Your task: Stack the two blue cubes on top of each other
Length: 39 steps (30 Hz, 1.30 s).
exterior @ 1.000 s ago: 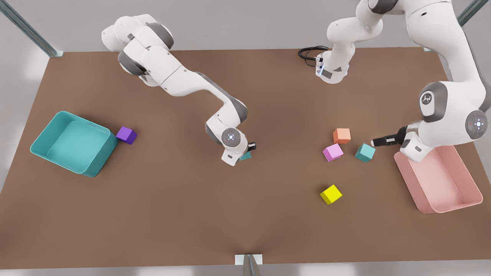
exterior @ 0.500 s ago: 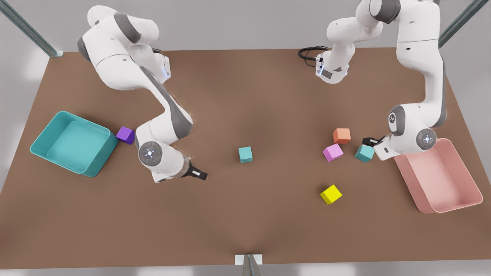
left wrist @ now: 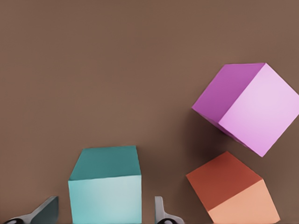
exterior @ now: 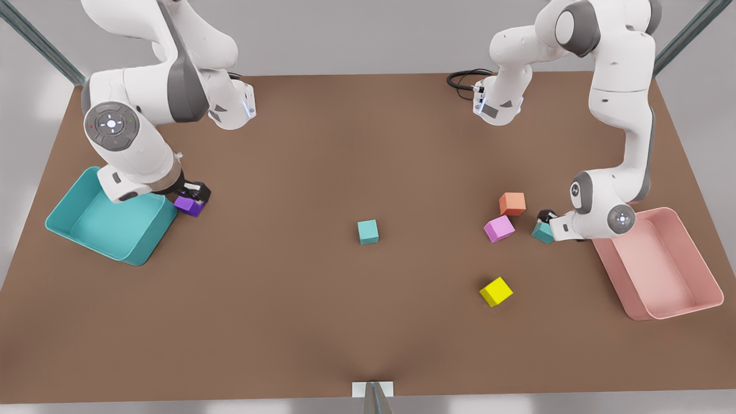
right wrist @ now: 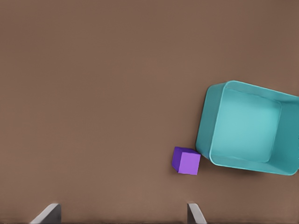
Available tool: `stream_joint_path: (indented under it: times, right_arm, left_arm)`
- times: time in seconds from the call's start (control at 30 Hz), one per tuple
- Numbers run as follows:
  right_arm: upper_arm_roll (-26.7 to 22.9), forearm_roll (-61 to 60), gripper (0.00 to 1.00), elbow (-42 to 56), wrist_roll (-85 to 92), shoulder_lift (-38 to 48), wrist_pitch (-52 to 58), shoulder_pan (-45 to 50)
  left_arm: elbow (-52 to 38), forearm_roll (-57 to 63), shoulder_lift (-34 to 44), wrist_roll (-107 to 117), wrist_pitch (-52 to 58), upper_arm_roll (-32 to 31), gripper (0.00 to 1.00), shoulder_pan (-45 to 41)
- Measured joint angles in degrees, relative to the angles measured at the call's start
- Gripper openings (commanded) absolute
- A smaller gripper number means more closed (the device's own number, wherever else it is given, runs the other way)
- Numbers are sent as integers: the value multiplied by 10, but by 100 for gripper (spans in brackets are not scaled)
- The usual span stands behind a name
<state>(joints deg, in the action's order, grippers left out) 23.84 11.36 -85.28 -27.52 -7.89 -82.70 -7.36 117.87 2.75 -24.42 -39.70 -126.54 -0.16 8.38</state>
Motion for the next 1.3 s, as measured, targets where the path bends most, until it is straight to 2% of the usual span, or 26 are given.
stream_joint_path:
  times: [0.37, 0.4, 0.47, 0.5, 0.63, 0.8, 0.83, 0.9, 0.93, 1.0, 1.07, 1.1, 1.17, 1.3]
  right_arm:
    - [0, -4, 100, -4, 83, -5, 24, 0]
    - [0, -4, 100, -4, 88, -6, 25, 0]
    - [0, -4, 100, -4, 98, -7, 26, 0]
    - [0, -4, 100, -4, 102, -7, 26, 0]
    - [0, -4, 100, -4, 118, -7, 28, 0]
    - [-1, -3, 100, 0, 133, -21, 28, 2]
    - [-2, -3, 100, 6, 135, -30, 28, -1]
    - [-3, -1, 100, 10, 141, -39, 28, -10]
    - [-4, 0, 100, 12, 143, -44, 27, -12]
    - [-4, 1, 100, 11, 148, -56, 27, -12]
    - [-3, 1, 100, 22, 152, -72, 27, -11]
    - [-3, 1, 100, 25, 154, -76, 27, -12]
    - [-3, 1, 100, 29, 157, -81, 27, -13]
    - [-2, 2, 100, 42, 164, -96, 27, -11]
  left_arm:
    - [1, 0, -36, -56, -23, 1, 100, 1]
    - [1, 0, -38, -59, -24, 1, 98, 1]
    - [1, 0, -38, -65, -25, 2, 76, 0]
    - [1, 1, -38, -67, -26, 2, 70, 0]
    - [1, 2, -30, -75, -27, 2, 71, -4]
    - [-7, 3, 26, -83, -23, 2, 71, -18]
    - [-12, 3, 33, -83, -20, 8, 71, -30]
    - [-60, 3, 40, -68, 12, 42, 71, -113]
    - [-96, 2, 39, -52, 35, 27, 71, -139]
    - [-149, -2, 29, -5, 75, -50, 71, -162]
    - [-225, -8, -17, 59, 104, -141, 71, -180]
    - [-267, -10, -48, 95, 115, -164, 71, -206]
    - [-335, -11, -106, 170, 132, -181, 71, -270]
    - [-362, -15, -144, 309, 153, -188, 71, -341]
